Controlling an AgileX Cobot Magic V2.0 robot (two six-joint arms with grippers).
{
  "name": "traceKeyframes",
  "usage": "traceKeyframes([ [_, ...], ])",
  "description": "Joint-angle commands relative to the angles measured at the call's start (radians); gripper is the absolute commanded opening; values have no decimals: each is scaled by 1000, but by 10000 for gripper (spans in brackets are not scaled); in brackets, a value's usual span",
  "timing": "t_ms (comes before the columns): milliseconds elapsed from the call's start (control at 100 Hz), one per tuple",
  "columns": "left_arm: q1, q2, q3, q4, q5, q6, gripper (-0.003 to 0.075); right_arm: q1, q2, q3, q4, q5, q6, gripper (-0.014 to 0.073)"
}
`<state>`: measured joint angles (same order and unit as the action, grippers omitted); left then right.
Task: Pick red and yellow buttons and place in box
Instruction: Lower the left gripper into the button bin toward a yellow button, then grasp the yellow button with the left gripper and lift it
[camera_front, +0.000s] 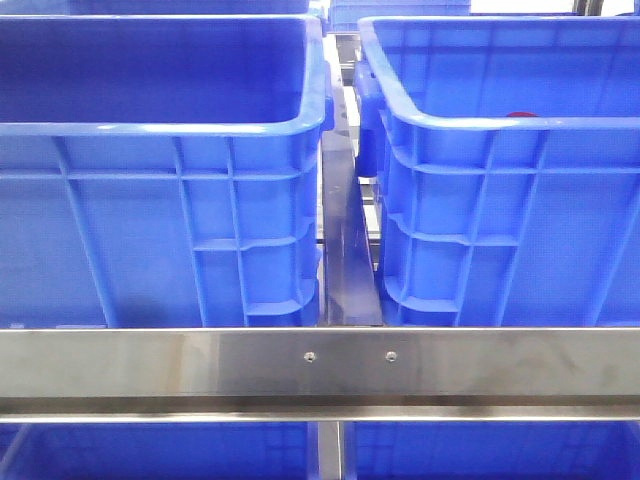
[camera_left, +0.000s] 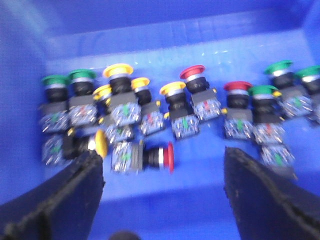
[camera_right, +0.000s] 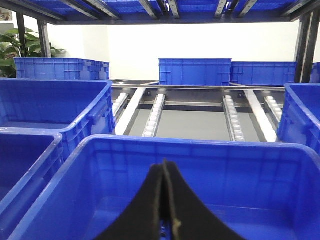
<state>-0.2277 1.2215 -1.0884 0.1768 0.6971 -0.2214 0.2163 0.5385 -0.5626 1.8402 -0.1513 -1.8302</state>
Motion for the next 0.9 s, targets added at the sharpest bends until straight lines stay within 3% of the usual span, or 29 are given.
traceKeyframes([
  [0, 3, 69, -97, 10, -41, -2, 481, -3, 1, -25, 76, 23, -9, -67],
  [300, 75, 290, -254, 10, -3, -10, 481, -3, 1, -24, 76, 21, -9, -67],
  [890, 132, 434, -267, 10, -64, -10, 480, -3, 1, -24, 76, 21, -9, -67],
])
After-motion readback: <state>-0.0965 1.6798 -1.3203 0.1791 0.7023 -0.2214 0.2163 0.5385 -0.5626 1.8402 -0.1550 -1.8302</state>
